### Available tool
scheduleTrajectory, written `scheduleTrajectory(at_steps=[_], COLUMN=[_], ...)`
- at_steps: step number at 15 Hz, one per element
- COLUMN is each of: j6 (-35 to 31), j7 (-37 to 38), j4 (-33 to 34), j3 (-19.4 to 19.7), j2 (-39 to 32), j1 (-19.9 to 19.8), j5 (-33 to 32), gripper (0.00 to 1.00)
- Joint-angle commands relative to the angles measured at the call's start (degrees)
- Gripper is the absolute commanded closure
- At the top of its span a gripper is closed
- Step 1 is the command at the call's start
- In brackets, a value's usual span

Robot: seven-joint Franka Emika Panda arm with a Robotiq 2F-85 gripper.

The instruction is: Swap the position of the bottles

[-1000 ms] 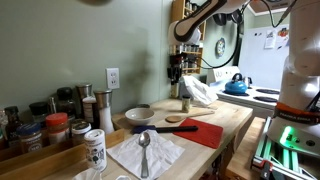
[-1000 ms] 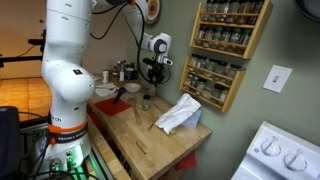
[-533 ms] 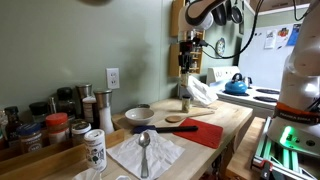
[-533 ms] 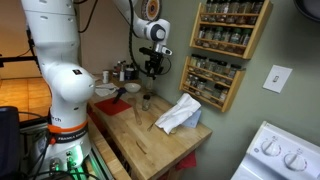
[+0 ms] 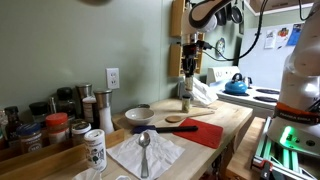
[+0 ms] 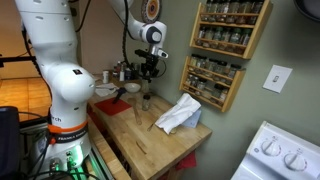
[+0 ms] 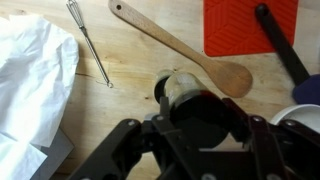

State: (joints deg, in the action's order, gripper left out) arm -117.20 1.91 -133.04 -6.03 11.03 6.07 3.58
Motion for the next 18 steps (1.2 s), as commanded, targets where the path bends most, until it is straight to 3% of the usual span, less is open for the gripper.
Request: scheduleTrajectory(at_steps=[1,8,18], j6=[-3.76,-9.25,-10.42], j7=[2.67,5.45,6.54], j4=[-3.03,-4.81,-5.65], j3=[-0.36,-0.48,-0.41], j2=[1.15,0.15,-0.4], j1=[0.13,-0.08,-0.45], j5=[1.13,0.24,-1.24], gripper=[0.71,0.71,0.71])
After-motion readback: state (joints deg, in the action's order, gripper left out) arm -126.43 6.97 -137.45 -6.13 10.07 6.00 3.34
